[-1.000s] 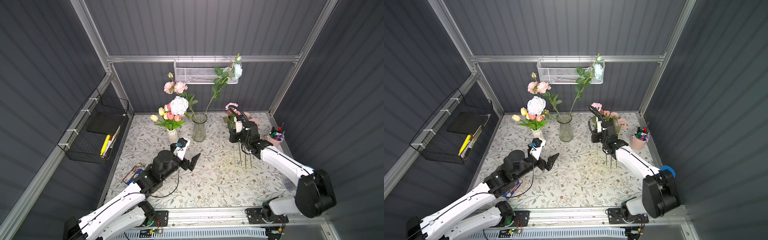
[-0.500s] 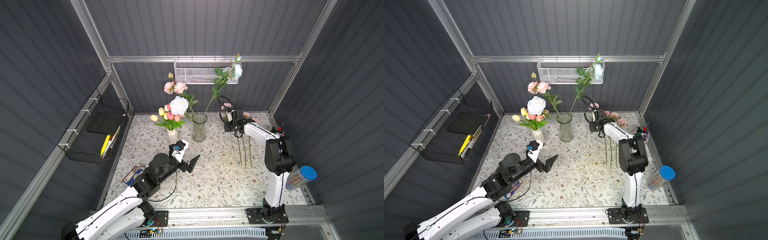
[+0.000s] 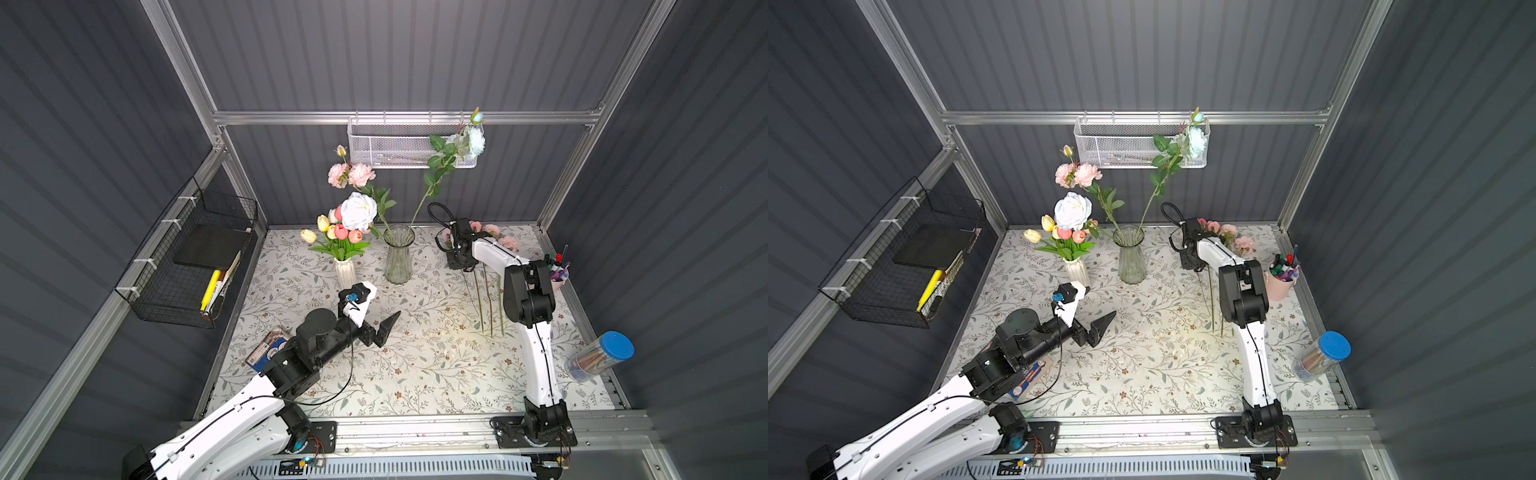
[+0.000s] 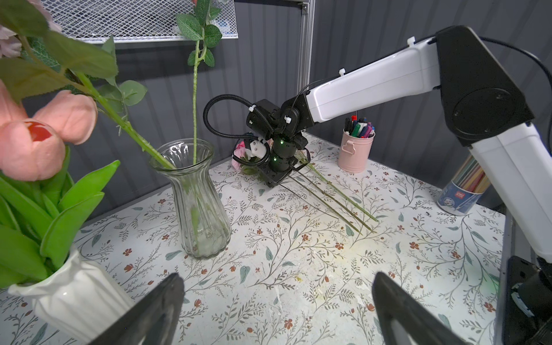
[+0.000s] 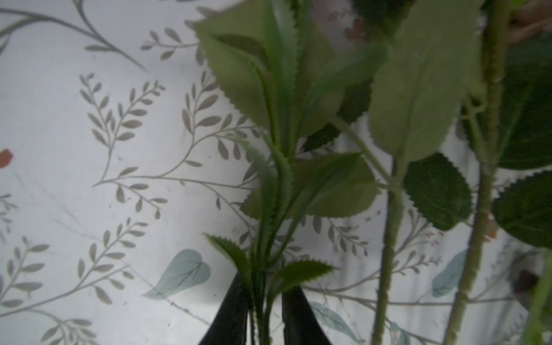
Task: Pick out pink flowers from the vase
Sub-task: Place the flower at the center of the board.
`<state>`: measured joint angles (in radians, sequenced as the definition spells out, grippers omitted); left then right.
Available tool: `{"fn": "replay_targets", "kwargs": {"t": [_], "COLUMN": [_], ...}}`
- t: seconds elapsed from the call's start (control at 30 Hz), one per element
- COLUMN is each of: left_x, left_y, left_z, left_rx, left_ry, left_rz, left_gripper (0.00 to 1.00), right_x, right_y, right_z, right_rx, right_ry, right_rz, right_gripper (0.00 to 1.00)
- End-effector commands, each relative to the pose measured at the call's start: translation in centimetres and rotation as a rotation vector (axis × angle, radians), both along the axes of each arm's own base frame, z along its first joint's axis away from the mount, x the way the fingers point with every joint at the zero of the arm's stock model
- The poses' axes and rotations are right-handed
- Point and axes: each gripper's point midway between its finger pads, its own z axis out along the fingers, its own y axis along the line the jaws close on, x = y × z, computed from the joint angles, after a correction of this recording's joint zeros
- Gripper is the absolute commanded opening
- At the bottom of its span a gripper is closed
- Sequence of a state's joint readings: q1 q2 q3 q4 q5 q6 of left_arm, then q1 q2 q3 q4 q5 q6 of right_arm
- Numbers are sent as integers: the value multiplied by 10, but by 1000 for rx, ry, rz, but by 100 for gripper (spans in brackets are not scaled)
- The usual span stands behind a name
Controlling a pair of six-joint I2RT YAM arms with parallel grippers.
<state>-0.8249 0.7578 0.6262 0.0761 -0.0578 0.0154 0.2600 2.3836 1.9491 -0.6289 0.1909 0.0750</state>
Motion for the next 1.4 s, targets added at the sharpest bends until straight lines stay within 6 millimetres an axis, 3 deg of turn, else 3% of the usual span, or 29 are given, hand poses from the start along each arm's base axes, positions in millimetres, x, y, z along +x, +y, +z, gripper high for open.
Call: {"fn": "replay_targets", "kwargs": {"t": [0.0, 0.13, 0.27, 0.5, 0.7, 0.8, 1.07, 1.23, 1.37], "left_x": [-3, -3, -4, -4, -2, 0, 2, 16, 29], "left_y": [0, 0, 1, 5, 9, 13, 31, 50, 48], "left_z": [6, 6, 8, 7, 6, 6, 1, 2, -11], "left_rx": [-20, -21, -25, -31, -47, -66, -83, -69, -62], "left_ry": [-27, -27, -31, -31, -8, 12, 42, 29, 83], "left_rz": [-14, -17, -13, 1, 26, 54, 145, 278, 309], "left_gripper": [99, 99, 99, 99, 99, 99, 99, 99, 99], "right_x": [-4, -5, -7, -13, -38, -53, -116, -161, -191], "right_y": [-20, -25, -23, 1, 0, 10, 73, 121, 156], "right_z": [2, 7, 25, 88, 125, 154, 222, 249, 266], "right_rx": [-67, -85, -49, 138, 172, 197, 308, 445, 524], "right_ry": [30, 14, -38, -255, -313, -405, -563, -656, -675], "right_rz": [-48, -76, -97, -29, -19, 11, 222, 438, 592], "right_gripper": [32, 41, 47, 62, 63, 62, 58, 57, 56]}}
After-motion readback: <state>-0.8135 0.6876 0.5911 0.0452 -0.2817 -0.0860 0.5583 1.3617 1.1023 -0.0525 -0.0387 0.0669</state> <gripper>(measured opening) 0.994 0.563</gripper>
